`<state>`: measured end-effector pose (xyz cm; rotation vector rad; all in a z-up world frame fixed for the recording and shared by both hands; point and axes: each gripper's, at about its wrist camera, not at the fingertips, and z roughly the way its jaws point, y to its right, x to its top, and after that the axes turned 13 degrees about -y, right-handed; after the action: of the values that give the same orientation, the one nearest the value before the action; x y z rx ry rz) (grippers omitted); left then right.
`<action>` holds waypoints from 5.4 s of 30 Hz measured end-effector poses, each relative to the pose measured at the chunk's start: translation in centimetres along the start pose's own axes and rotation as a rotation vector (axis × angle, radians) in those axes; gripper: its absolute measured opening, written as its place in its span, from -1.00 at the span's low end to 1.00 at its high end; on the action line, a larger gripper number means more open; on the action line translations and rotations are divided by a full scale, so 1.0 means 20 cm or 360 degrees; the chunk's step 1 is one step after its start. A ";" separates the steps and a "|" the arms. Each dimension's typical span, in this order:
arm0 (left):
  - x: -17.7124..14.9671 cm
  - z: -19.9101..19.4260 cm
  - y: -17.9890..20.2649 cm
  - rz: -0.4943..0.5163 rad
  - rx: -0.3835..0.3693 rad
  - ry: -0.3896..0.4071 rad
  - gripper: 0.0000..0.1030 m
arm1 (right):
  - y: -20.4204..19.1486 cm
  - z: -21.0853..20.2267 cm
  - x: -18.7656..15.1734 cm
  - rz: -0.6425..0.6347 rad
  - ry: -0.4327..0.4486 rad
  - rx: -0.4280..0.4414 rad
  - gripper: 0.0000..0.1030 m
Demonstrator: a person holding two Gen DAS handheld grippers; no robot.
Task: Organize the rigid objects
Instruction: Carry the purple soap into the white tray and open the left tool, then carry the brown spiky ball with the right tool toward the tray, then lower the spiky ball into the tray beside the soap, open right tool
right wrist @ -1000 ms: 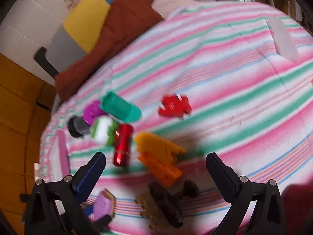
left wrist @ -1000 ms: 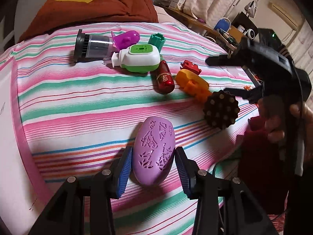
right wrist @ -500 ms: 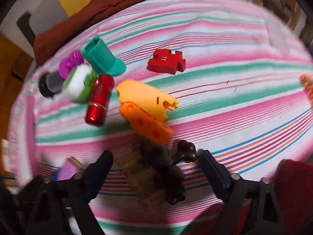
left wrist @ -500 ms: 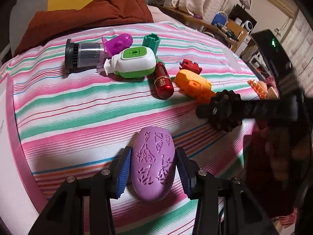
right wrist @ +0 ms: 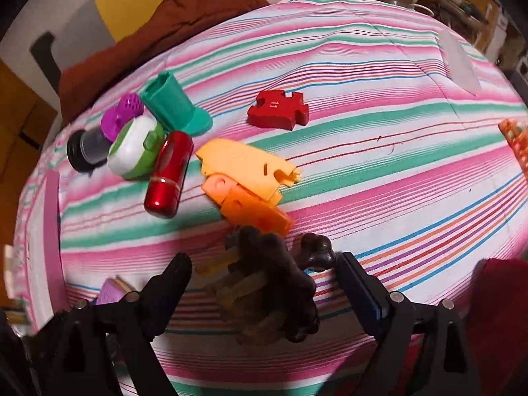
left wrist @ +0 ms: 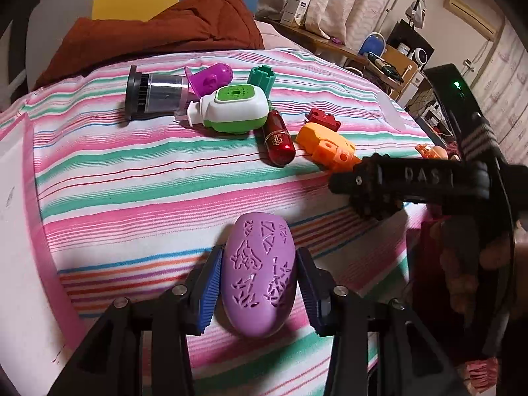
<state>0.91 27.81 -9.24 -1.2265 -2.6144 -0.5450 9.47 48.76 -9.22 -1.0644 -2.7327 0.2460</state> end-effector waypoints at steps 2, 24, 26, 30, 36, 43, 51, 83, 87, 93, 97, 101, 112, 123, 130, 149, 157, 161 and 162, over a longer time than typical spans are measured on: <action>-0.02 -0.03 -0.01 -0.0017 -0.0022 0.0004 -0.14 | 0.01 -0.01 -0.01 0.0009 0.0027 -0.0063 0.41; -0.05 -0.67 -1.01 -0.0702 0.0092 0.0357 -0.14 | -0.07 0.01 -0.04 -0.0192 0.0033 -0.0291 0.40; -0.03 -0.63 -1.16 -0.0786 0.0165 0.0315 -0.14 | -0.06 0.01 -0.04 -0.0192 0.0033 -0.0290 0.40; -0.02 -0.54 -1.38 -0.0926 0.0239 0.0258 -0.14 | -0.07 0.02 -0.02 -0.0196 0.0037 -0.0295 0.40; 0.01 -0.47 -1.55 -0.1044 0.0404 0.0243 -0.14 | -0.07 0.01 -0.02 -0.0212 0.0040 -0.0297 0.40; 0.01 -0.49 -1.56 -0.1064 0.0475 0.0238 -0.10 | -0.13 0.05 0.00 -0.0222 0.0039 -0.0302 0.40; -0.09 -0.70 -1.29 -0.0925 0.0600 0.0416 -0.08 | -0.12 0.08 0.03 -0.0224 0.0056 -0.0308 0.40; -0.53 -0.71 -0.72 -0.0791 0.0600 0.0384 -0.08 | -0.14 0.05 -0.02 -0.0221 0.0105 -0.0303 0.40; -0.55 -0.71 -0.71 -0.0787 0.0597 0.0370 -0.08 | -0.14 0.04 -0.03 -0.0221 0.0108 -0.0306 0.40; -0.57 -0.72 -0.70 -0.0783 0.0593 0.0375 -0.08 | -0.13 0.02 -0.03 -0.0178 0.0092 -0.0236 0.43; -0.59 -0.73 -0.71 -0.0796 0.0559 0.0383 -0.08 | -0.04 -0.03 -0.01 -0.0019 0.0098 -0.0033 0.43; -0.60 -0.72 -0.71 -0.0795 0.0540 0.0376 -0.08 | 0.03 -0.07 0.00 0.0122 0.0100 0.0140 0.44; -0.62 -0.72 -0.74 -0.0814 0.0523 0.0358 -0.08 | -0.14 -0.06 -0.05 -0.0080 0.0149 -0.0122 0.28; -0.65 -0.72 -0.77 -0.0854 0.0541 0.0352 -0.08 | -0.19 -0.03 -0.15 -0.0152 0.0135 -0.0085 0.15; -0.69 -0.76 -0.81 -0.0899 0.0578 0.0373 -0.08 | -0.31 -0.06 -0.22 -0.0289 0.0149 -0.0051 0.14; -0.80 -0.84 -0.93 -0.1026 0.0634 0.0391 -0.08 | -1.24 -0.12 -0.24 -0.1012 0.0182 0.0289 0.14; -0.86 -0.87 -1.01 -0.1106 0.0653 0.0395 -0.08 | -1.77 0.09 -0.30 -0.1316 0.0035 0.0311 0.14; -0.89 -0.88 -1.04 -0.1134 0.0666 0.0395 -0.08 | -1.97 0.19 -0.31 -0.1376 0.0013 0.0281 0.14; -0.89 -0.88 -1.05 -0.1141 0.0667 0.0397 -0.08 | -2.01 0.21 -0.32 -0.1393 0.0014 0.0267 0.14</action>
<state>-3.57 -4.23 -4.27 -0.0736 -2.6917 -0.2025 -13.06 14.80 -4.99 0.2122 -2.8004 0.3044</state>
